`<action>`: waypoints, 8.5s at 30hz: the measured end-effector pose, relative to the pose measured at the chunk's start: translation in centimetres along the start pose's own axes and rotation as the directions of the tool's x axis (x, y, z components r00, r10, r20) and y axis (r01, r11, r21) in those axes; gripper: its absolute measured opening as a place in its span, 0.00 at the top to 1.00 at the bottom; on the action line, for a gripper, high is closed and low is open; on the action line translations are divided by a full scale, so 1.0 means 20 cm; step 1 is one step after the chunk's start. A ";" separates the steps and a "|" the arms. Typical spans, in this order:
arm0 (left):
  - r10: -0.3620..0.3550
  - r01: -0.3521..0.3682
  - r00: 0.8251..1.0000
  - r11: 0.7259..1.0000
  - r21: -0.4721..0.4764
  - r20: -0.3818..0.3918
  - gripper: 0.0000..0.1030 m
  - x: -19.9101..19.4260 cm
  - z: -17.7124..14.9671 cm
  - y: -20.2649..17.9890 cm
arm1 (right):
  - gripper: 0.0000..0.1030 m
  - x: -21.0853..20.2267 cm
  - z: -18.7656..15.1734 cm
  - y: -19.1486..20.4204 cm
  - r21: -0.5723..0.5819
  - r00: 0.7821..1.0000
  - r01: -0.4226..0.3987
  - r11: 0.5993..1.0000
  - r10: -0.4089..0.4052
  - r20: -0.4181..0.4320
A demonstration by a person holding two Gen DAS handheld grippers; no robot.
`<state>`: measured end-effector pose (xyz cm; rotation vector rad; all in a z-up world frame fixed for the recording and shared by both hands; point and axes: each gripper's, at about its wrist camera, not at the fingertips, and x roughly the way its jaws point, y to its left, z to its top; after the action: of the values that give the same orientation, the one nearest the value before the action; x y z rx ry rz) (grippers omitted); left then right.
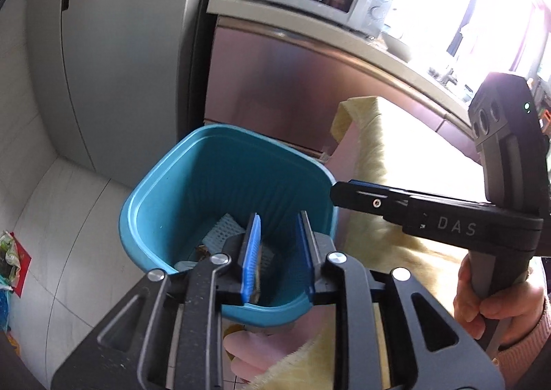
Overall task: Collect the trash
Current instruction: 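Move both open tools back over the table, then grasp the green candy wrapper with the left tool while the right tool grasps the white foam net, then carry the candy wrapper and foam net over to the blue bin, then open both tools above the blue bin to drop the wrapper and net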
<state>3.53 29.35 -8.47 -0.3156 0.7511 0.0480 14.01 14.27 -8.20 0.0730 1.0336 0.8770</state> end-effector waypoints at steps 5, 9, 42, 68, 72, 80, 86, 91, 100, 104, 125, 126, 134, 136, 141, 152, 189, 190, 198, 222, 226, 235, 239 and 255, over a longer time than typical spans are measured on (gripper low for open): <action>-0.040 0.037 0.998 0.998 0.051 0.055 0.65 -0.11 0.01 -0.11 | 0.76 -0.17 -0.05 0.01 -0.036 0.998 -0.008 0.999 0.011 0.064; -0.095 0.086 0.991 0.991 0.099 0.092 0.61 -0.19 0.00 -0.22 | 0.72 -0.34 -0.11 0.02 -0.076 0.993 0.005 0.997 0.004 0.118; -0.375 0.425 0.905 0.822 0.379 -0.200 0.45 0.12 -0.23 -1.43 | 0.52 -1.39 -1.04 -0.77 0.374 0.864 0.318 0.871 -0.428 0.264; -0.346 0.448 0.874 0.846 0.291 -0.341 0.68 0.38 -0.20 -1.52 | 0.41 -1.31 -1.04 -0.85 0.433 0.884 0.288 0.854 -0.411 0.222; -0.348 0.448 0.874 0.846 0.289 -0.338 0.77 0.38 -0.20 -1.52 | 0.46 -1.30 -1.05 -0.86 0.437 0.883 0.290 0.851 -0.414 0.220; -0.349 0.447 0.877 0.845 0.295 -0.329 0.83 0.36 -0.21 -1.52 | 0.68 -1.32 -1.07 -0.87 0.461 0.881 0.260 0.848 -0.404 0.247; -0.353 0.443 0.882 0.847 0.295 -0.312 0.85 0.32 -0.20 -1.49 | 0.97 -1.33 -1.10 -0.91 0.493 0.896 0.198 0.847 -0.360 0.259; -0.363 0.446 0.883 0.846 0.291 -0.296 0.85 0.29 -0.19 -1.45 | 0.80 -1.35 -1.09 -0.91 0.512 0.889 0.194 0.836 -0.371 0.268; -0.365 0.436 0.894 0.843 0.314 -0.261 0.85 0.21 -0.19 -1.41 | 0.59 -1.26 -0.99 -0.88 0.475 0.872 0.300 0.827 -0.439 0.214; -0.367 0.432 0.897 0.847 0.309 -0.248 0.85 0.18 -0.19 -1.36 | 0.75 -1.24 -0.97 -0.88 0.459 0.860 0.345 0.819 -0.471 0.195; -0.326 0.365 0.928 0.890 0.273 -0.179 0.85 -0.04 -0.15 -1.06 | 0.92 -1.32 -0.89 -0.71 0.376 0.884 0.132 0.917 -0.281 0.373; -0.323 0.361 0.930 0.893 0.271 -0.174 0.85 -0.05 -0.15 -1.04 | 0.92 -1.32 -0.88 -0.69 0.366 0.886 0.127 0.922 -0.271 0.376; -0.307 0.333 0.941 0.910 0.245 -0.140 0.85 -0.13 -0.14 -0.92 | 0.92 -1.25 -0.79 -0.58 0.297 0.900 0.094 0.950 -0.209 0.383; -0.303 0.328 0.943 0.914 0.238 -0.135 0.85 -0.14 -0.13 -0.90 | 0.92 -1.22 -0.77 -0.56 0.283 0.904 0.088 0.955 -0.196 0.380; -0.287 0.308 0.950 0.925 0.223 -0.122 0.85 -0.17 -0.12 -0.83 | 0.92 -1.16 -0.72 -0.51 0.250 0.915 0.072 0.966 -0.163 0.368; -0.257 0.271 0.962 0.942 0.198 -0.096 0.85 -0.23 -0.10 -0.72 | 0.92 -1.05 -0.63 -0.43 0.199 0.933 0.033 0.979 -0.102 0.345; -0.097 0.098 0.995 0.993 0.067 -0.015 0.85 -0.31 0.02 -0.25 | 0.92 -0.65 -0.27 -0.16 0.047 0.969 -0.042 0.998 0.029 0.245; -0.094 0.095 0.995 0.994 0.062 -0.015 0.85 -0.31 0.02 -0.24 | 0.92 -0.63 -0.26 -0.16 0.043 0.970 -0.041 0.998 0.029 0.241; -0.050 0.051 0.999 0.998 0.034 -0.018 0.85 -0.27 0.04 -0.15 | 0.92 -0.52 -0.18 -0.15 0.027 0.978 -0.034 0.999 0.028 0.207; 0.040 -0.045 0.993 0.998 -0.038 -0.108 0.85 0.00 0.02 0.09 | 0.92 -0.12 0.00 -0.08 -0.002 0.996 0.036 0.999 -0.036 0.078; 0.052 -0.058 0.991 0.997 -0.050 -0.121 0.85 0.05 0.02 0.12 | 0.92 -0.04 0.02 -0.06 -0.004 0.997 0.052 0.999 -0.052 0.050; 0.067 -0.079 0.987 0.994 -0.074 -0.149 0.83 0.15 0.02 0.17 | 0.90 0.10 0.05 -0.01 -0.002 0.998 0.057 0.998 -0.057 -0.014; 0.063 -0.076 0.987 0.994 -0.082 -0.151 0.78 0.19 0.02 0.18 | 0.87 0.14 0.06 0.00 -0.006 0.998 0.064 0.998 -0.064 -0.028; -0.002 0.002 0.999 1.000 0.004 -0.038 0.61 0.01 0.02 -0.05 | 0.82 -0.17 -0.07 -0.05 -0.025 0.997 0.031 0.999 -0.030 0.068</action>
<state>4.09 28.56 -8.09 -0.3137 0.7889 0.0384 12.82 10.82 -7.07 0.0642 0.9573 0.8548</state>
